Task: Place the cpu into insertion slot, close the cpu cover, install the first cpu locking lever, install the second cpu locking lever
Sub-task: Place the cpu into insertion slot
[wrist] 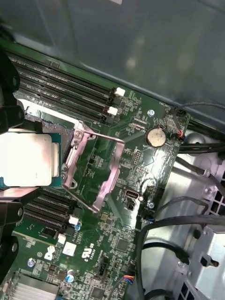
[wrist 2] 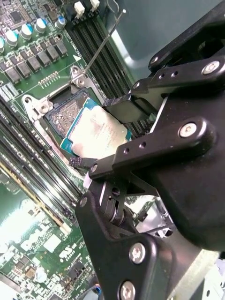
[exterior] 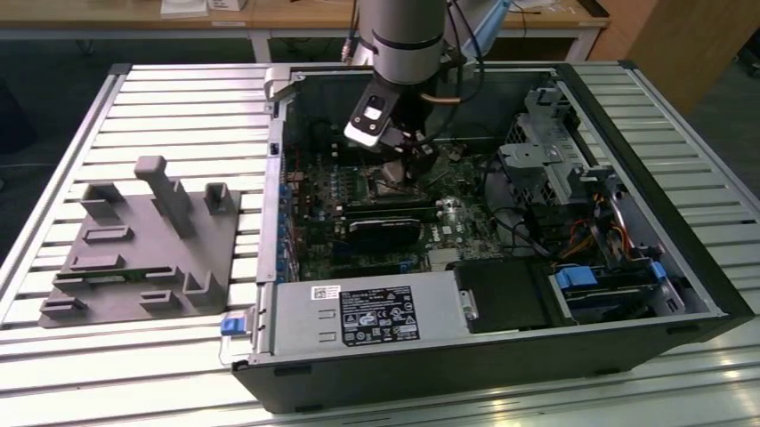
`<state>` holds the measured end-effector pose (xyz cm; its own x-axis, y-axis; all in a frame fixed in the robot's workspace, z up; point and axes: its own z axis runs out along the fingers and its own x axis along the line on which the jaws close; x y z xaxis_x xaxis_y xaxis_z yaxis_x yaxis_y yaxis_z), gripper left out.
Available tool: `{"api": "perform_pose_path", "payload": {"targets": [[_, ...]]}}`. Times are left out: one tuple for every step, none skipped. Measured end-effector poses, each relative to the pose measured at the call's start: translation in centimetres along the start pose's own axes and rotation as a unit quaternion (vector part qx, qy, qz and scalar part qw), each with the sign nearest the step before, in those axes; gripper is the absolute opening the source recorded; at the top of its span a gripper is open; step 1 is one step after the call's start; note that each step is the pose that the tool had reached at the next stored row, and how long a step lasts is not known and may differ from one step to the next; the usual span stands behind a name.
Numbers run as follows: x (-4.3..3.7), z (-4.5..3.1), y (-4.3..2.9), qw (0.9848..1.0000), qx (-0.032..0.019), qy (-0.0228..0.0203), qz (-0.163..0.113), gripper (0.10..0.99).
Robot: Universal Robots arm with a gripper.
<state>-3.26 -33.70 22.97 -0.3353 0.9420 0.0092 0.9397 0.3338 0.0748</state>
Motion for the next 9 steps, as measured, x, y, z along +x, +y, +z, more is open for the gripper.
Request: {"api": "perform_pose_path", "payload": {"targets": [[0.09,0.03,-0.04,1.0000,0.0000,-0.0001,0.002,0.541],[0.19,0.05,-0.08,1.0000,0.0000,-0.0002,0.003,0.541],[0.28,0.07,-0.12,1.0000,-0.0001,-0.0003,0.005,0.541],[0.37,0.09,-0.16,1.0000,-0.0001,-0.0005,0.007,0.541],[0.44,0.12,-0.20,1.0000,-0.0001,-0.0007,0.009,0.541],[0.45,0.15,-0.21,0.9999,-0.0003,-0.0010,0.015,0.541],[0.45,0.19,-0.21,0.9997,-0.0003,-0.0016,0.023,0.541],[0.45,0.22,-0.21,0.9995,-0.0003,-0.0024,0.032,0.541],[0.45,0.27,-0.22,0.9992,-0.0004,-0.0030,0.041,0.541]]}}
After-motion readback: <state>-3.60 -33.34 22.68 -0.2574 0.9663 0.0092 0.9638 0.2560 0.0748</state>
